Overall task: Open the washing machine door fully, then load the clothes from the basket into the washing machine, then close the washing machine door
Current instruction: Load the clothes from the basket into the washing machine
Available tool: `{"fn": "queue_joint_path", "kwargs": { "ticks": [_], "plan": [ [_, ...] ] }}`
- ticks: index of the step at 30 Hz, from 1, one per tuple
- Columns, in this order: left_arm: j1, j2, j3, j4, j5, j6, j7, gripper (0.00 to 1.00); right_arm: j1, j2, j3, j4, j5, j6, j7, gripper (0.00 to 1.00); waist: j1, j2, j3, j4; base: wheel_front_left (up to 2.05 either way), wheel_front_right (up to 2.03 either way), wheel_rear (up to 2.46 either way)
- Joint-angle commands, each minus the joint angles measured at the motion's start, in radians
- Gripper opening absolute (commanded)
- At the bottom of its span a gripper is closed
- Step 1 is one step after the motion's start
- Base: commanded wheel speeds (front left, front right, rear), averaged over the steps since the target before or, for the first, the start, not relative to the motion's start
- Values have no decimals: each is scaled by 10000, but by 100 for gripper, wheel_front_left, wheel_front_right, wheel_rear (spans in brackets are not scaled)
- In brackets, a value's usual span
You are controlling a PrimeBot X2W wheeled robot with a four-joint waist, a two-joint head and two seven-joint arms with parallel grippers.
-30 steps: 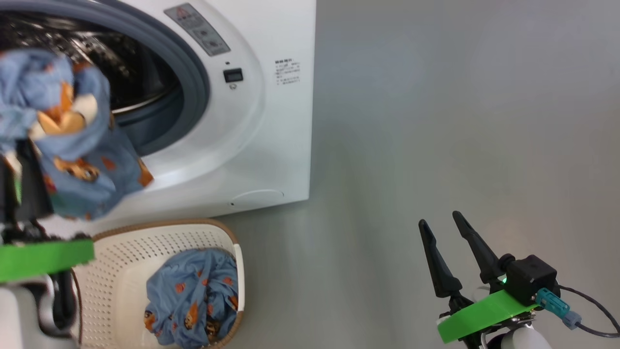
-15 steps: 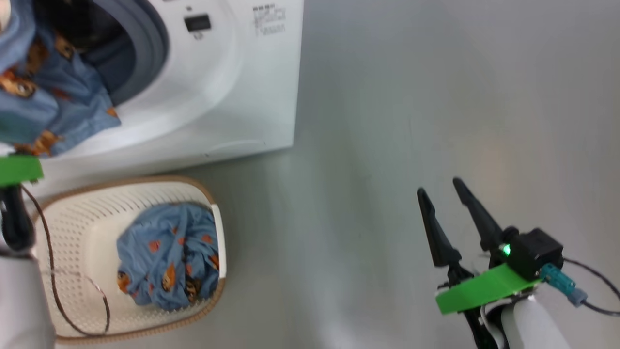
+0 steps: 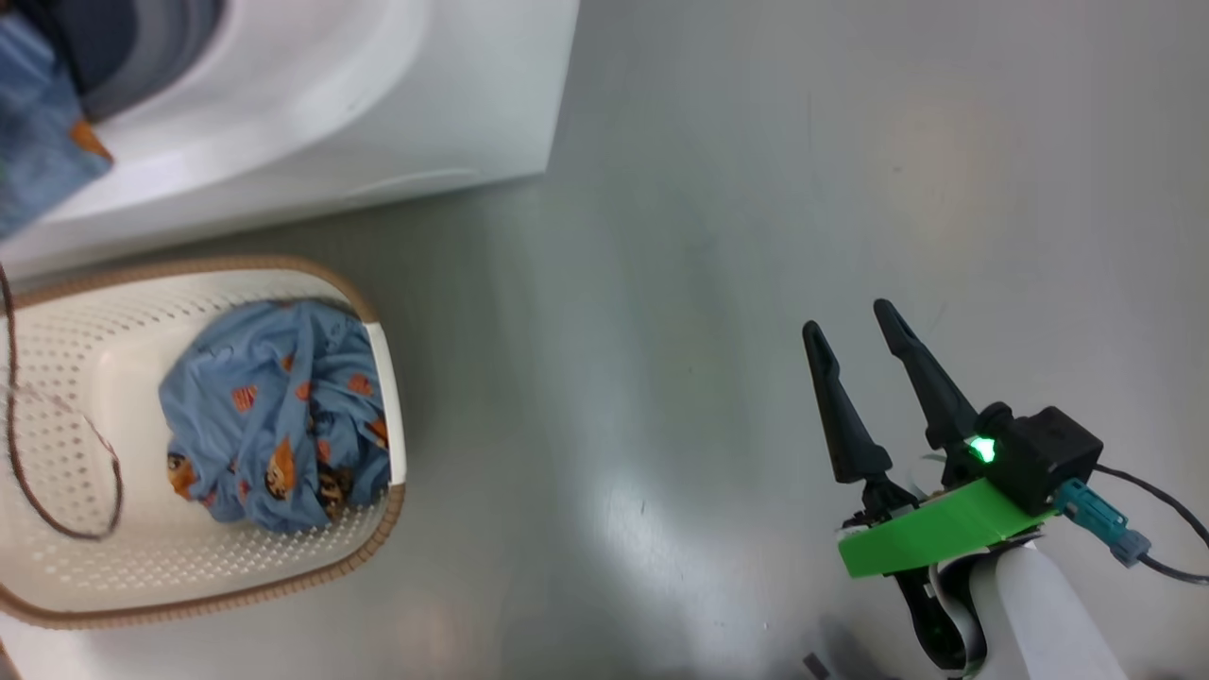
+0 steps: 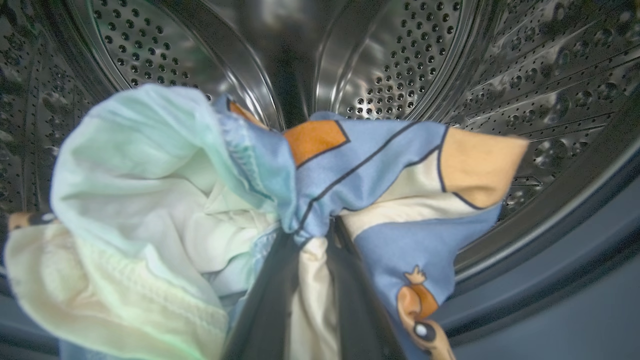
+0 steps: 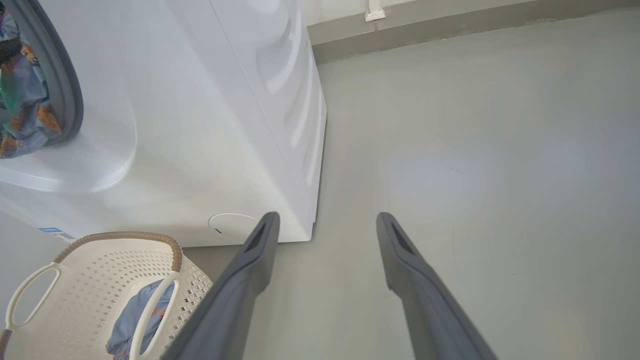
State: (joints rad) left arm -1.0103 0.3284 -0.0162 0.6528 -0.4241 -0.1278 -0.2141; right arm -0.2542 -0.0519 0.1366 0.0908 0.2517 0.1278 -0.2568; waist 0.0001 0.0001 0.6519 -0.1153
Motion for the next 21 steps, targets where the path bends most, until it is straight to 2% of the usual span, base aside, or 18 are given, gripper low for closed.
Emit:
{"fn": "queue_joint_path", "kwargs": {
  "ticks": [1,10,13,18,21],
  "plan": [
    [-337,634,-44,-60,-227,-29,217,0,-28,17,274,-198,135,29,-49,100,-1,-1,453,-34,0,0,0],
    [-2268,1442,-1502,668,-867,-29,1156,0,-397,17,677,-208,448,29,-49,100,-1,-1,1164,-207,0,0,0],
    [-2989,1578,-1601,977,-1293,-29,1747,0,-541,17,780,-238,599,29,-49,100,-1,-1,1477,-315,0,0,0],
    [-4031,2246,-2475,687,-1883,-29,2977,0,-744,17,915,-270,909,29,-49,100,-1,-1,2199,-475,0,0,0],
    [-4518,2611,-2706,353,-2459,-29,3159,0,-882,17,1041,-257,1096,29,-49,100,-1,-1,2560,-540,0,0,0]
  ]
}}
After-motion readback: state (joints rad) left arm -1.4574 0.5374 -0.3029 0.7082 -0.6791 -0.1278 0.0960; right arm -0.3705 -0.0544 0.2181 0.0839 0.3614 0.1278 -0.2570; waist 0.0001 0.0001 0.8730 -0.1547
